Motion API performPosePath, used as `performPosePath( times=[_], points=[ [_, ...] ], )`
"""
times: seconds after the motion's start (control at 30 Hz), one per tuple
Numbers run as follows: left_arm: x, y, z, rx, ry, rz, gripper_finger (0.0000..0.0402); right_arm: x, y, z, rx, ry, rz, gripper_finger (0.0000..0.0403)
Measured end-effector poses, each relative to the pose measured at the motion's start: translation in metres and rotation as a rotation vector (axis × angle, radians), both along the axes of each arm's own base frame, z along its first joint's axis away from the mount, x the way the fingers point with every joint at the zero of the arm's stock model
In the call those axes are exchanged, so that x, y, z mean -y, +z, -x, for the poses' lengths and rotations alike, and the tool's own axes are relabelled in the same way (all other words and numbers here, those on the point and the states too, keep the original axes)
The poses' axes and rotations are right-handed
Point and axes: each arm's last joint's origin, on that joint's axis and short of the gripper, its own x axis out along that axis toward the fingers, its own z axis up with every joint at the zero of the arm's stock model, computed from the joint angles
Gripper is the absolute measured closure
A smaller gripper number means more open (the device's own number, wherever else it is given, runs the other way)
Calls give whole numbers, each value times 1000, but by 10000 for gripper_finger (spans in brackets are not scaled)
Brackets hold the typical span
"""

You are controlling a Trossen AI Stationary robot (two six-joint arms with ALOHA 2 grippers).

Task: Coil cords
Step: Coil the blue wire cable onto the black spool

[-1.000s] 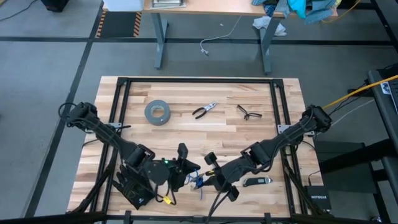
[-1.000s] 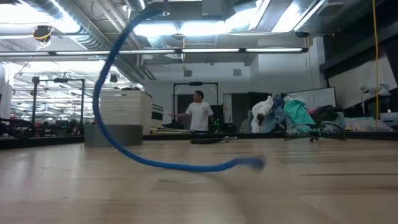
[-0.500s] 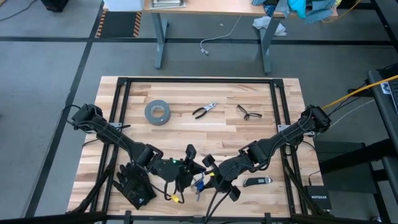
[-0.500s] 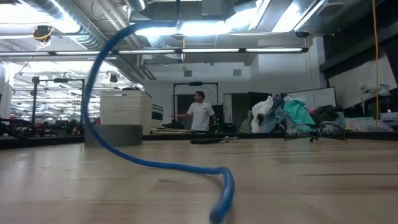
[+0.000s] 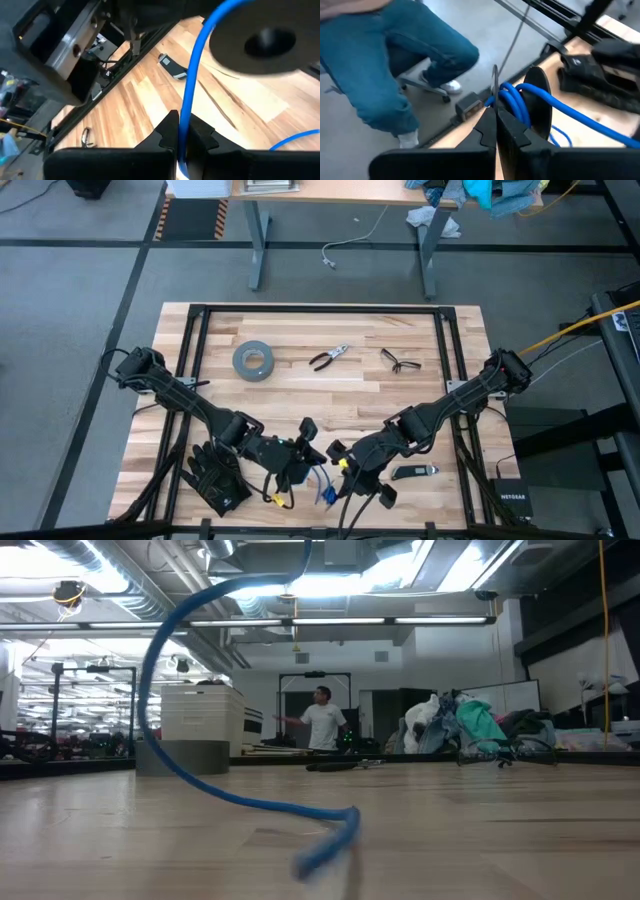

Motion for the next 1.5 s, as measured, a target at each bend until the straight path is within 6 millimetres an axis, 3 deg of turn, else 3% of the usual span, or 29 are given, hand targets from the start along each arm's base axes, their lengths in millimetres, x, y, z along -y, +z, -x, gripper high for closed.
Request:
performPosePath(
  times=[0.5,0.83,1.17,1.5],
  points=[
    [-12,-3,-12,21,55,41,293,-3,4,0,10,85,-72,402],
    [-22,-37,-34,-58,130,77,290,-5,4,2,2,99,-75,402],
    [-24,-40,-36,-71,226,261,290,-5,4,2,9,95,-61,402],
    [-9,-43,-27,-100,213,288,290,-8,6,9,-19,125,-74,402]
  ],
)
